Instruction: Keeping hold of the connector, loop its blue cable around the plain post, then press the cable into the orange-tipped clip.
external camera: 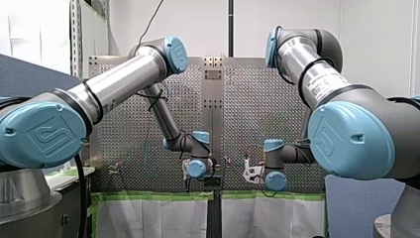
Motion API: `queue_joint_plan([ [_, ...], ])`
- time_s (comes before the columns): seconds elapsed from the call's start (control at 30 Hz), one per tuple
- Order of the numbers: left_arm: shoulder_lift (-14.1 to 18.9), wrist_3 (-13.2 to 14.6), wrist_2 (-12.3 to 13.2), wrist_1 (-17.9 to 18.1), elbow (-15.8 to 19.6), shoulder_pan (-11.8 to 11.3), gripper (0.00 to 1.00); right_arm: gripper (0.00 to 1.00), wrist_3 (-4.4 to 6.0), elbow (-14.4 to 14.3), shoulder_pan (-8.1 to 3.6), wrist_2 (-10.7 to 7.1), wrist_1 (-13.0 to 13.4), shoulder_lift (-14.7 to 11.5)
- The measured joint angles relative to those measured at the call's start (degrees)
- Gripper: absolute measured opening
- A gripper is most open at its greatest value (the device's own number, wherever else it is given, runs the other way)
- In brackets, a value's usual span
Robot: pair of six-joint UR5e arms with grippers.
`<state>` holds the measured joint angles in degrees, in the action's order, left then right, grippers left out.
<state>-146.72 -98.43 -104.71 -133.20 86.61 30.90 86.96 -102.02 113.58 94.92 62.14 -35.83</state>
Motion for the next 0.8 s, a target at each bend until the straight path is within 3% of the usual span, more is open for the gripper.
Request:
queue_joint_plan([
  [0.37,0.0,-0.09,0.27,-0.39,-0.28,-0.3,0.0,0.0,0.1,1.54,-1.21,-2.32,-0.07,0.07],
  [0.8,0.0,-0.18,-0.12,-0.46,-0.31,-0.53,0.0,0.0,0.29,2.5,-2.34,-7.4,-0.22,0.33],
])
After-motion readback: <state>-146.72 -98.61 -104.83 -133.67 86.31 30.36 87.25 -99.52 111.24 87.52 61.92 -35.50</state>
